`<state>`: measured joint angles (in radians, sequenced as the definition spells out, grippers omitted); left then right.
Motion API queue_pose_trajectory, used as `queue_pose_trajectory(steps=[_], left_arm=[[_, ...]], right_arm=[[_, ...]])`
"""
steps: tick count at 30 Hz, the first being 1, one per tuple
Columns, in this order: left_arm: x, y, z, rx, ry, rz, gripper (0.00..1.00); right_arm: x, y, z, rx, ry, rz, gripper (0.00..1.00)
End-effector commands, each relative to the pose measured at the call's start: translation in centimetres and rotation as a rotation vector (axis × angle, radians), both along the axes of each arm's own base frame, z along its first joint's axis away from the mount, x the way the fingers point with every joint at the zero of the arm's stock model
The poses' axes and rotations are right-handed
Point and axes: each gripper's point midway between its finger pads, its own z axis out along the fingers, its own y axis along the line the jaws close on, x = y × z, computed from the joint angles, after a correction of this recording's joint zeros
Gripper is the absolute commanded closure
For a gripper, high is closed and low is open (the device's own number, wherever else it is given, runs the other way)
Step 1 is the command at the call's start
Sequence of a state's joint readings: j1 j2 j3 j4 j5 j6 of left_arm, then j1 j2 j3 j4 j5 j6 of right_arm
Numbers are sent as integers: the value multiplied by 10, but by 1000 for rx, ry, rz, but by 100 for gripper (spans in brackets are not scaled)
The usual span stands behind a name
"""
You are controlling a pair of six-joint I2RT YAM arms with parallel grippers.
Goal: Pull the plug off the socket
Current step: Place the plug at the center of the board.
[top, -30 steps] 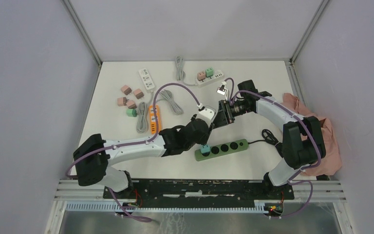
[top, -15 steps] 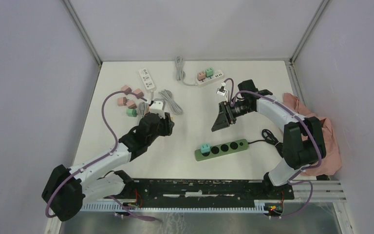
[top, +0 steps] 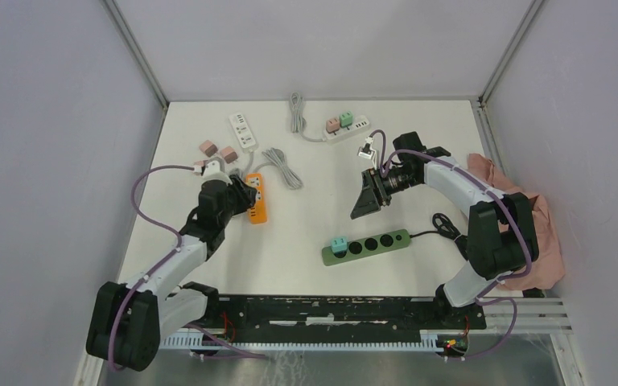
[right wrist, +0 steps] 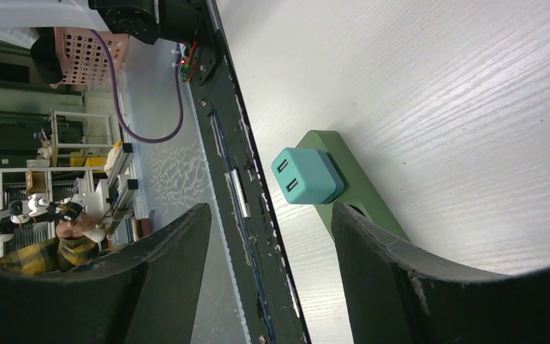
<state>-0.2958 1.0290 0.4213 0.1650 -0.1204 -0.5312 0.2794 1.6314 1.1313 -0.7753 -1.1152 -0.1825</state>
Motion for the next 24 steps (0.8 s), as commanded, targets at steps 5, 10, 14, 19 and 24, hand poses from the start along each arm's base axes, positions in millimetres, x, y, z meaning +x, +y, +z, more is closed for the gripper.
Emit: queue_pose_trajectory(steps=[5,10,14,19,24], left_arm=[[31,21,7,-113,-1,170,94],[44,41,8,-87,10,288,91],[60,56,20,-94,-30,356,88],[86,69,20,-100,-5,396,86],[103,78,-1,-81,102,430,83]], right_arm=[[8,2,19,37,-71,14,32],[7,2,18,38,-70,15,32],[7,2,17,38,-64,16,32],[7,2,18,37,-64,17,32],[7,2,19,36,-73,19,32]])
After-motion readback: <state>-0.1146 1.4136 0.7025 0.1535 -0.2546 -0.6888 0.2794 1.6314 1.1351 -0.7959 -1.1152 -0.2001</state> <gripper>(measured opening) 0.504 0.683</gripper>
